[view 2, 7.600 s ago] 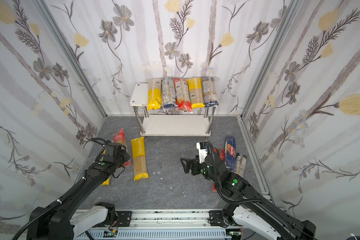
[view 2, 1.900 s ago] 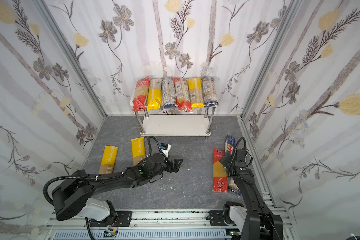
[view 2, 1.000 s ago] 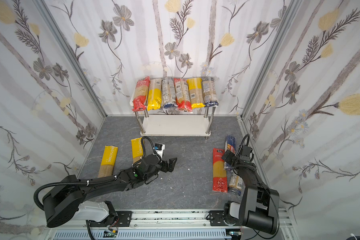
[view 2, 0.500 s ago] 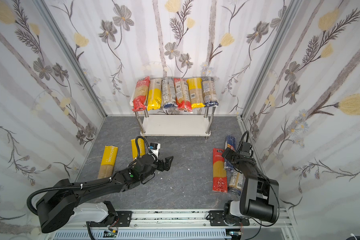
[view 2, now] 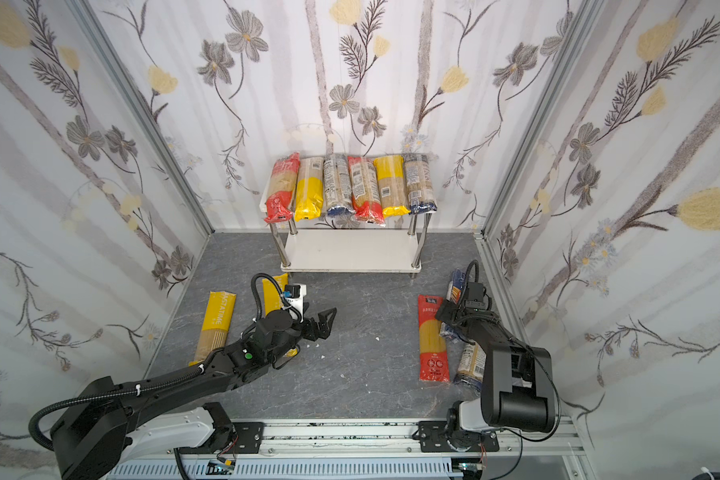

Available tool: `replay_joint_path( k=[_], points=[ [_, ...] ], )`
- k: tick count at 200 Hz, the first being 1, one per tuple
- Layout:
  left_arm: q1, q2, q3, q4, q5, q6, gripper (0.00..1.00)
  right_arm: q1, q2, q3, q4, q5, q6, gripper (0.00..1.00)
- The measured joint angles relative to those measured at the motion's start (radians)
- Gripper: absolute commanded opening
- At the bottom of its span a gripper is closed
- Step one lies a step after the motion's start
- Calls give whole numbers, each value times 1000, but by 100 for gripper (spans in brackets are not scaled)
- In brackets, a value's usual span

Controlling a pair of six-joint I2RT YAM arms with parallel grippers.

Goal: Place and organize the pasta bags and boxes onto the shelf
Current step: 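Lower the right gripper onto the blue Barilla box and close it, then lift the blue Barilla box upright with the right gripper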

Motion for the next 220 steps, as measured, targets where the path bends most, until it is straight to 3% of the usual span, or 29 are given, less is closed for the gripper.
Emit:
replay_joint_path(
  k=[16, 56, 90, 154, 194, 220],
  points=[
    [0, -33, -13, -16, 0, -11, 100, 11, -2, -2, -9, -5, 7, 55],
    [1, -109, -31, -63, -8, -23, 100, 36, -84, -34, -41, -7, 26, 45],
    [1, -174, -52, -99, -7, -48, 100, 112, -157, -85, -45, 14, 40, 45],
    [1, -338, -126, -169, -6, -103, 100, 435, -345, -170, -95, 76, 141, 42],
    [1, -385, -145, -182, 10, -138, 100, 550, -371, -169, -100, 115, 184, 41],
    [1, -388, -150, -190, 23, -161, 100, 597, -343, -165, -88, 164, 194, 50]
  ],
)
